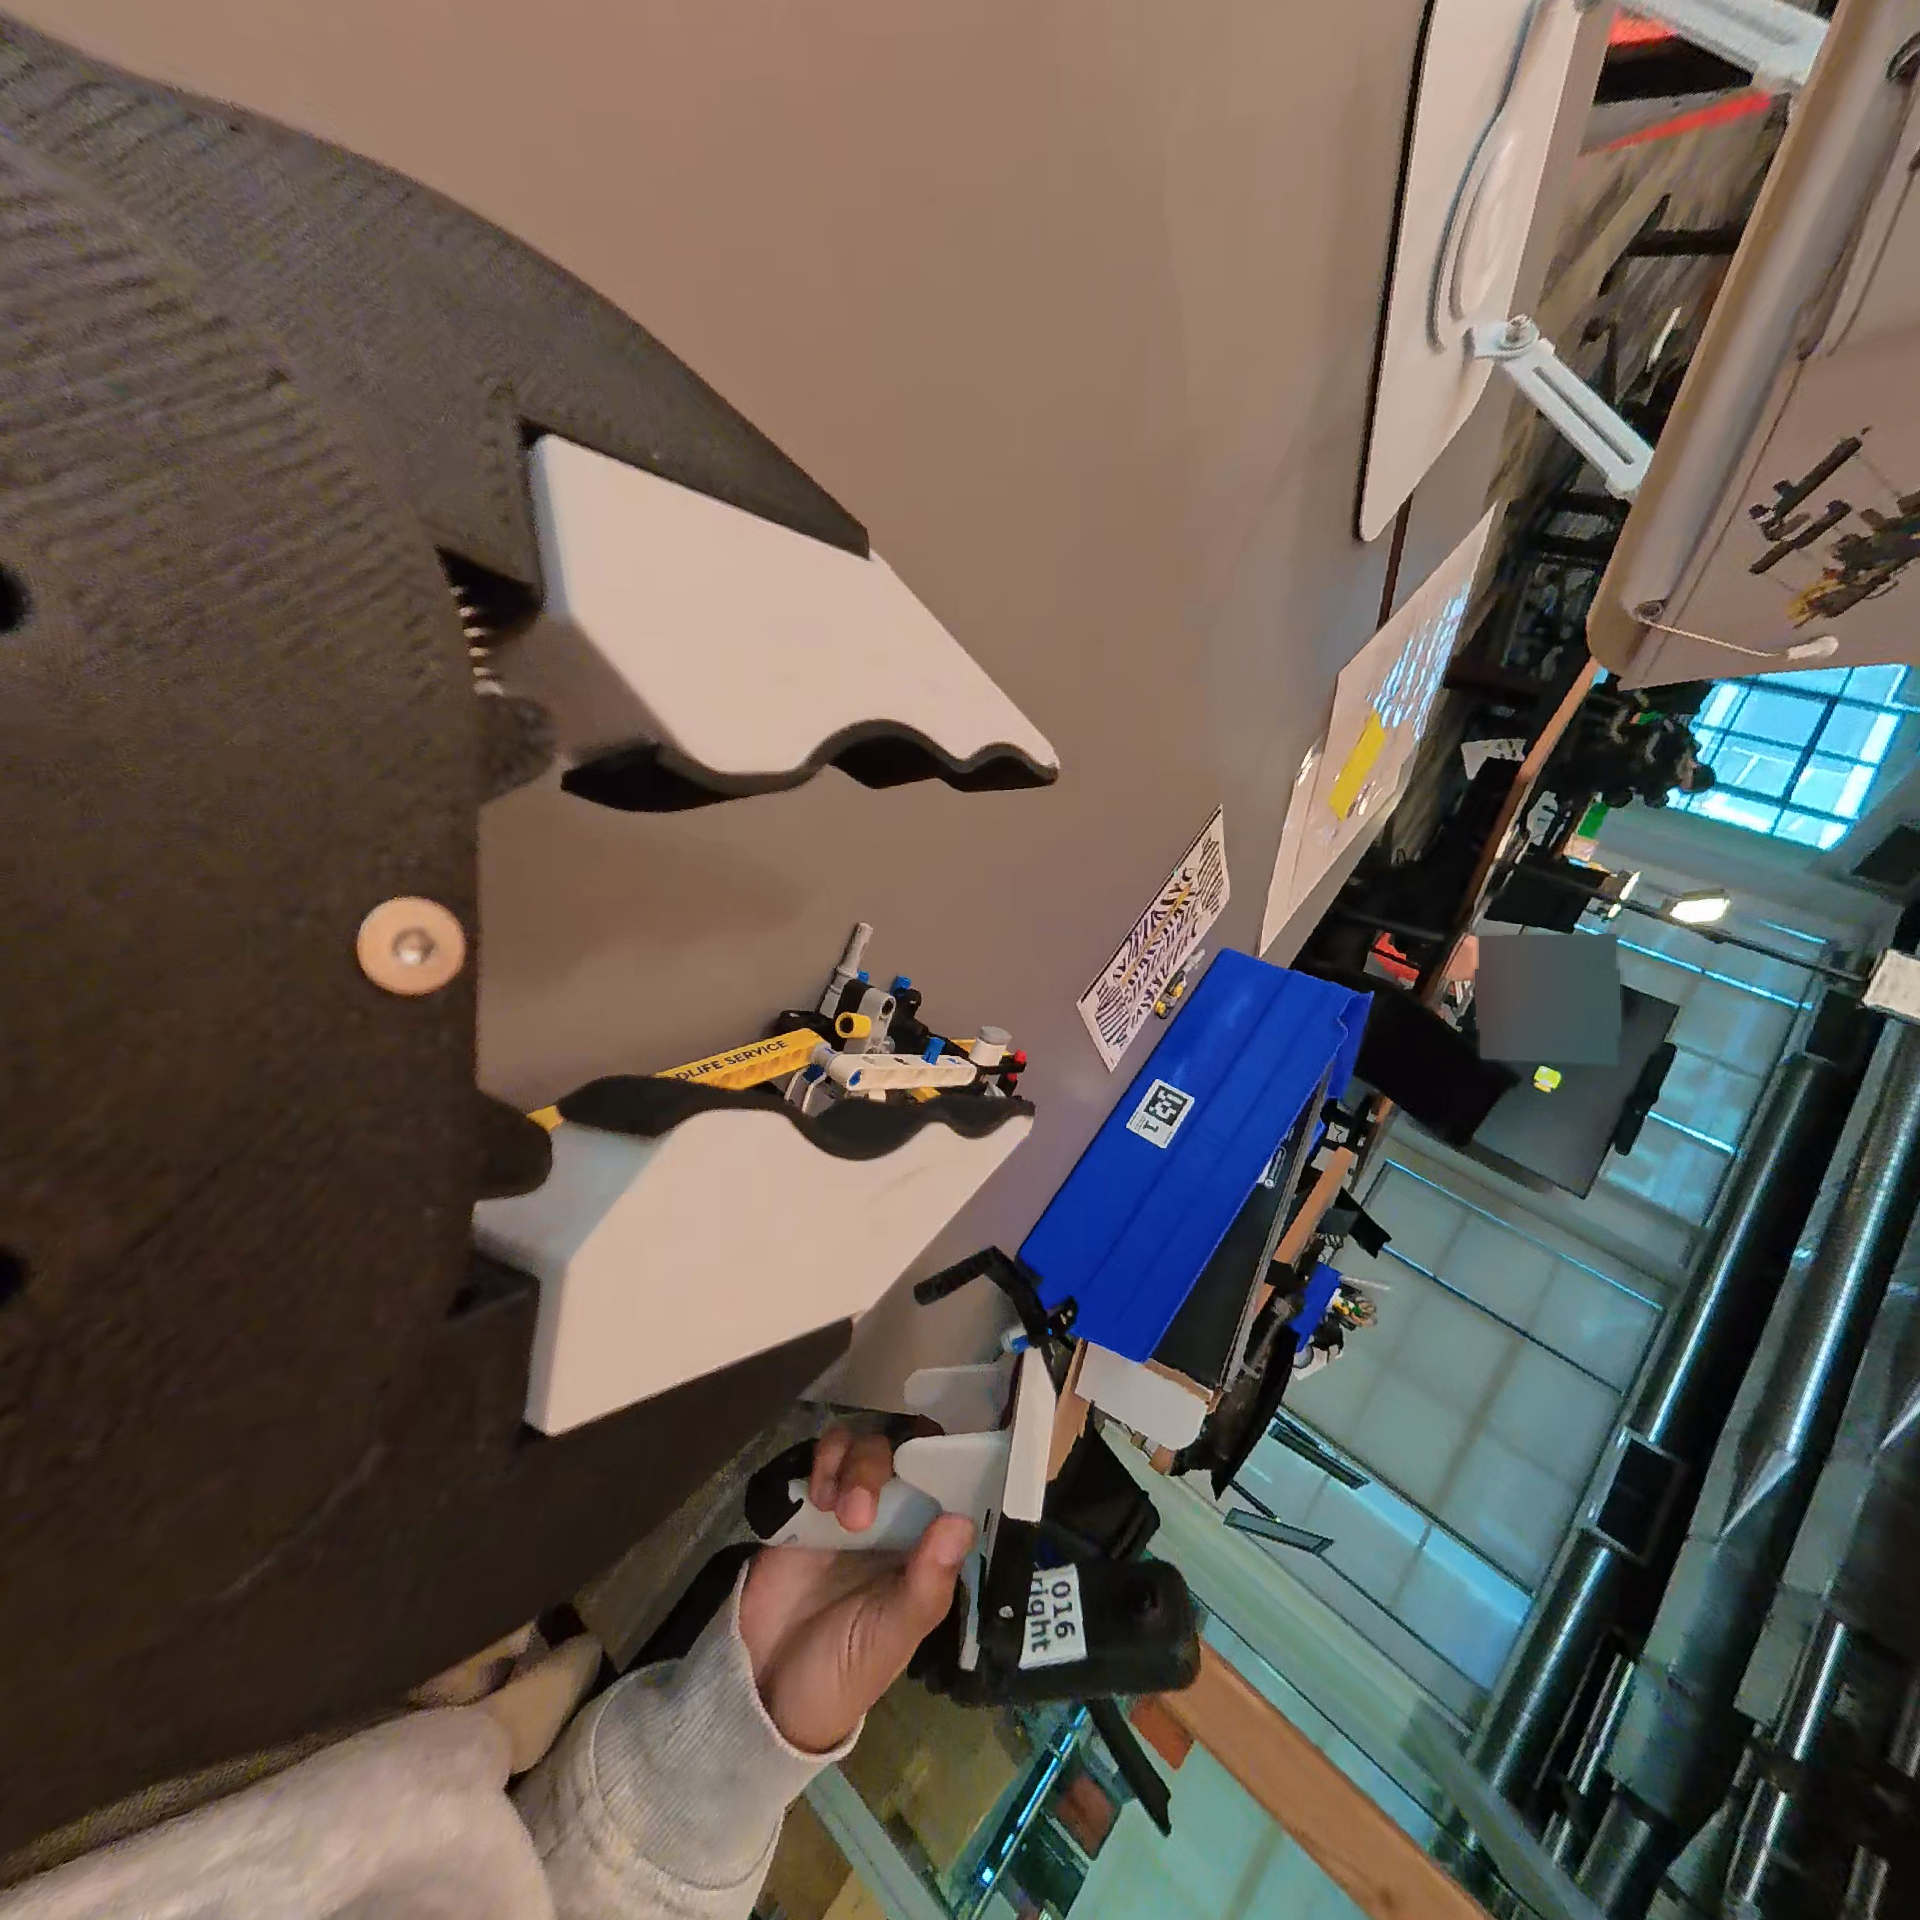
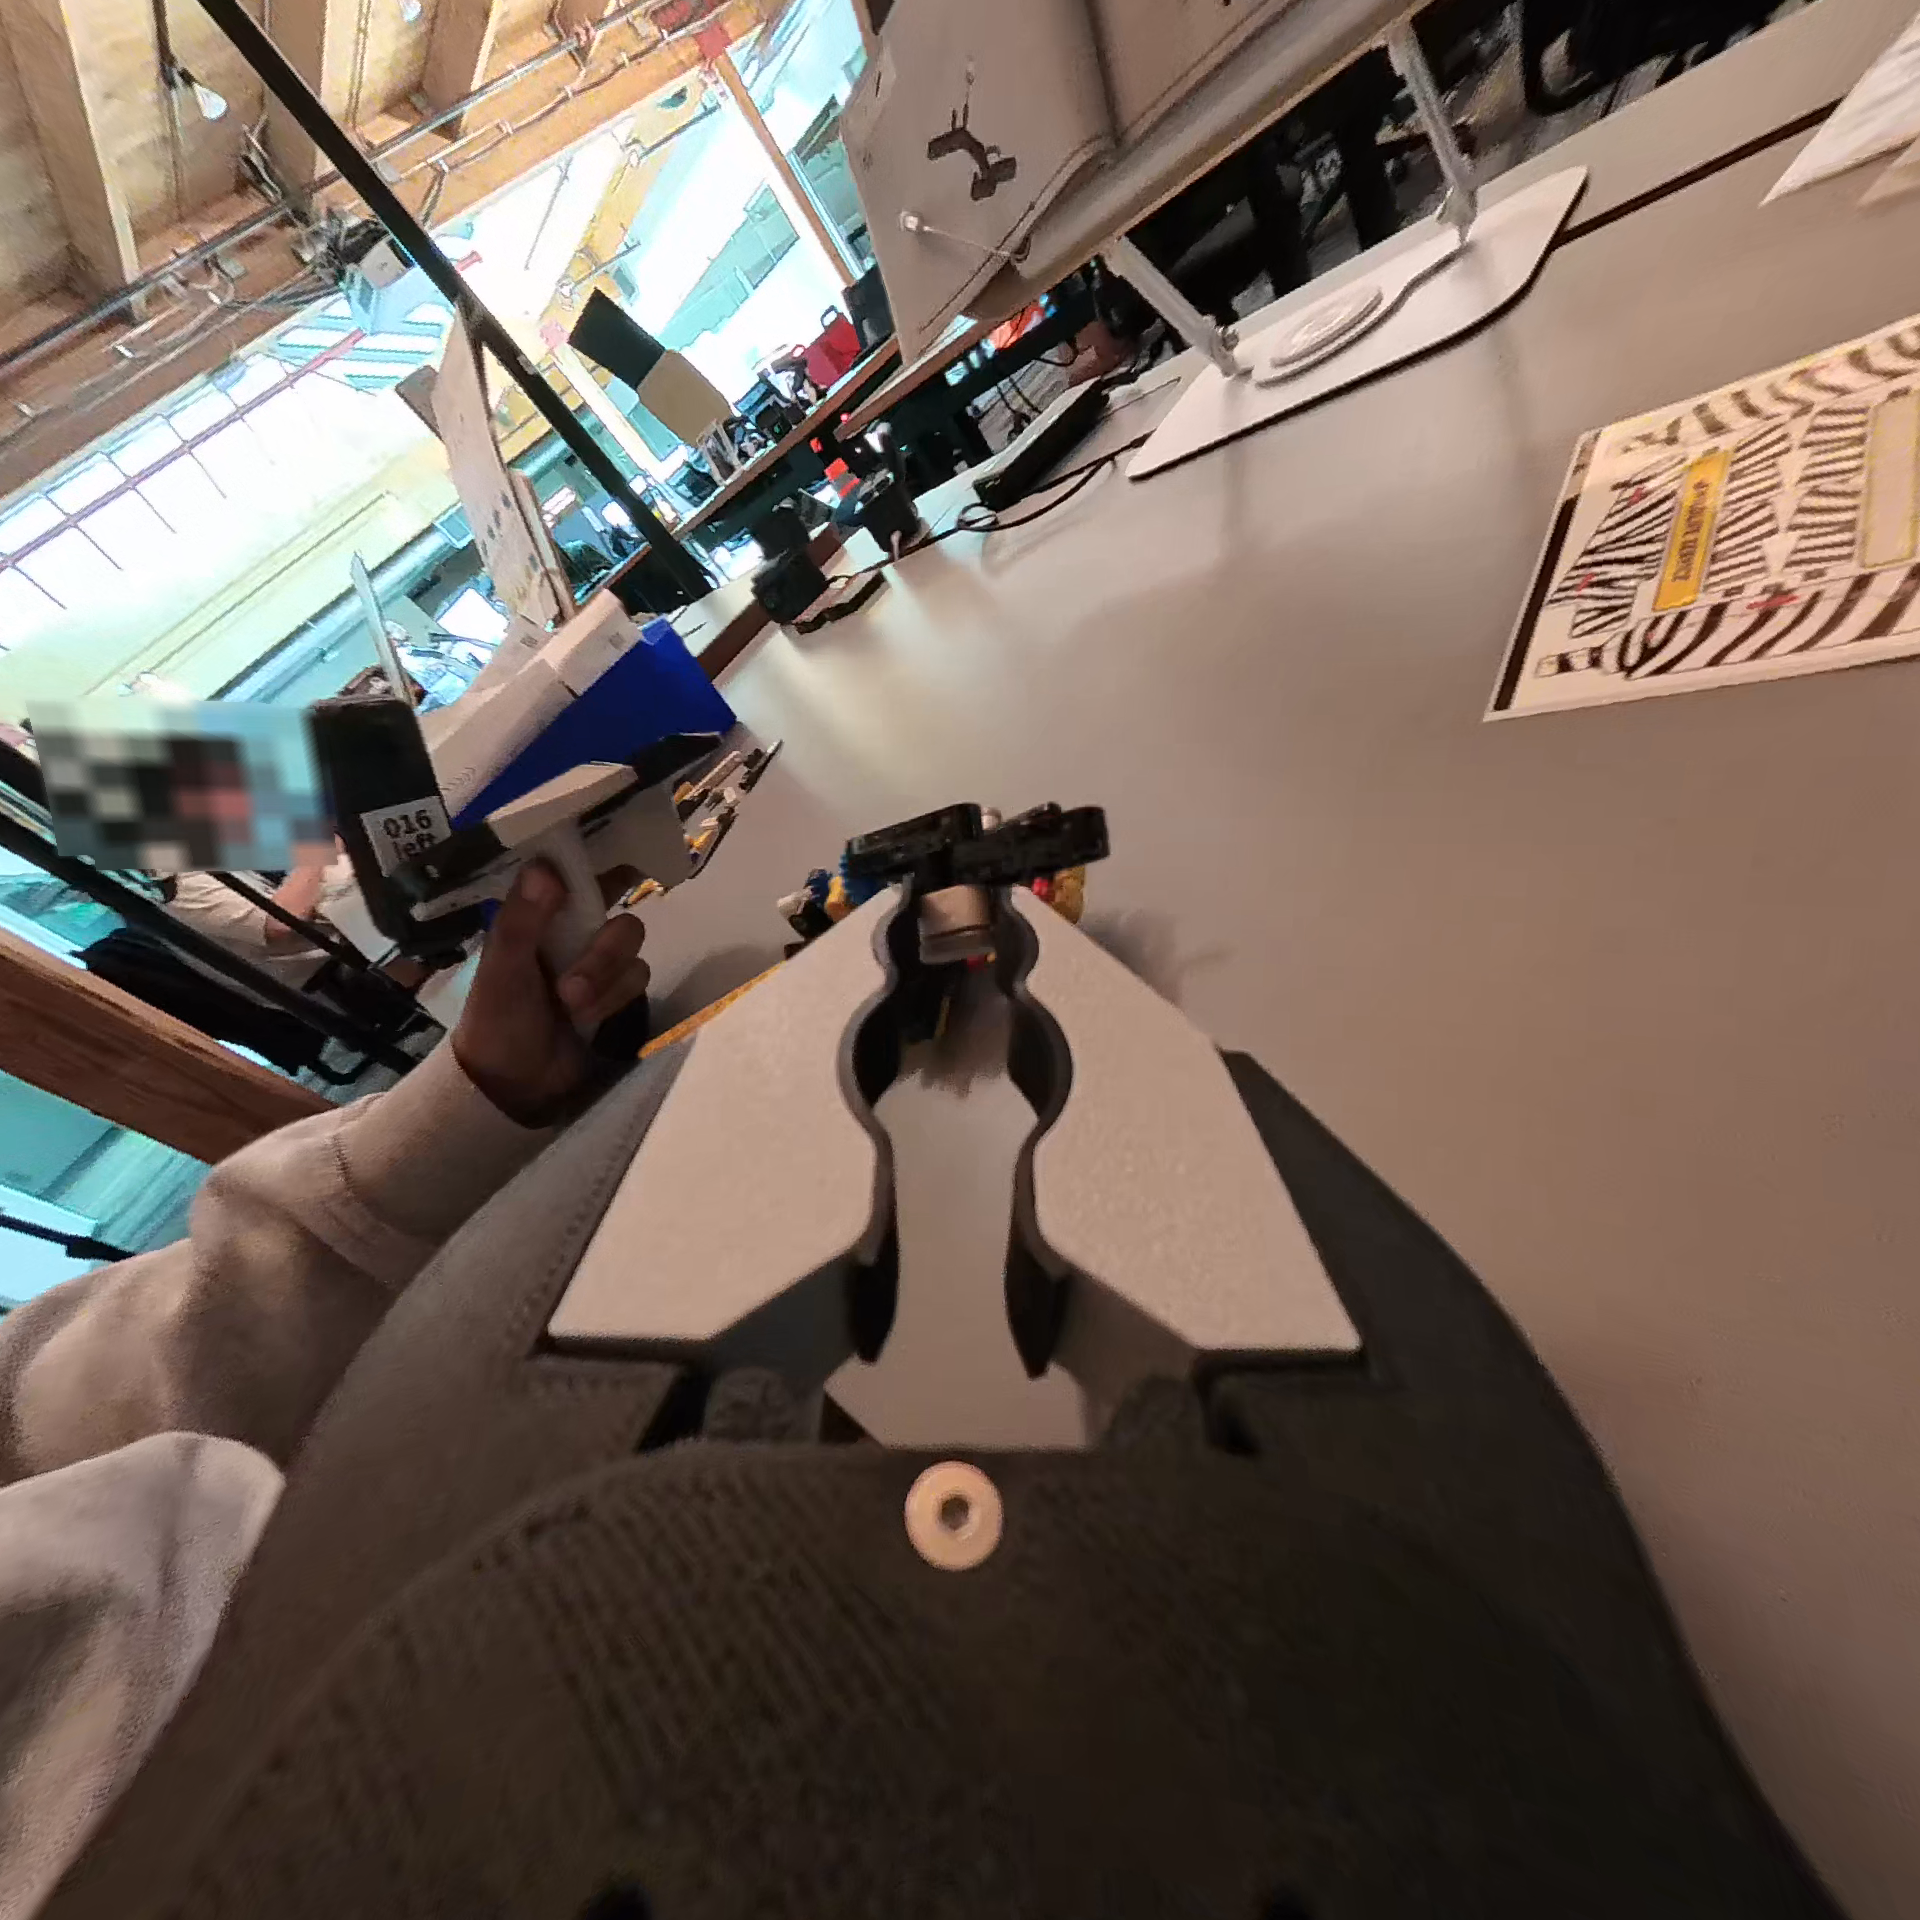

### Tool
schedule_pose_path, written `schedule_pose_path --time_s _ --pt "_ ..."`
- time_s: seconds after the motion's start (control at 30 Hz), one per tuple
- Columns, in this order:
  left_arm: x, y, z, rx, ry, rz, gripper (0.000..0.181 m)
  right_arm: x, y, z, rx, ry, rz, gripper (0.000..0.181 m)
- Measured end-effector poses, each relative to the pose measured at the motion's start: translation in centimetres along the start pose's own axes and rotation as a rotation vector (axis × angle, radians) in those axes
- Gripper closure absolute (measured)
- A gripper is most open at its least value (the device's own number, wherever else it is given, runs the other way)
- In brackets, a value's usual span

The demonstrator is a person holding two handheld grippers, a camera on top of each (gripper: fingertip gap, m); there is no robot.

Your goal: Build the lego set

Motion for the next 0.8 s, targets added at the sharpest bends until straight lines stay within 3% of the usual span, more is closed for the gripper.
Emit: schedule_pose_path --time_s 0.5,0.8 --pt "-0.1 -1.2 0.2 -0.011 0.051 -0.011 0.123 -0.7 -1.2 0.6 -0.042 -0.007 -0.045 0.169" --pt "0.4 -0.5 -0.7 -0.043 0.145 0.061 0.121 -0.4 -1.5 0.5 -0.054 0.041 -0.044 0.169"
Point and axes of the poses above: each gripper's, where its closed fingertips meet, y back along the fingers, x out of its top, z = x × y across the jaws, the point moved 2 cm from there along y, back along the fingers, and after that the axes turned 12 degrees about -z, right-handed, at the moved point
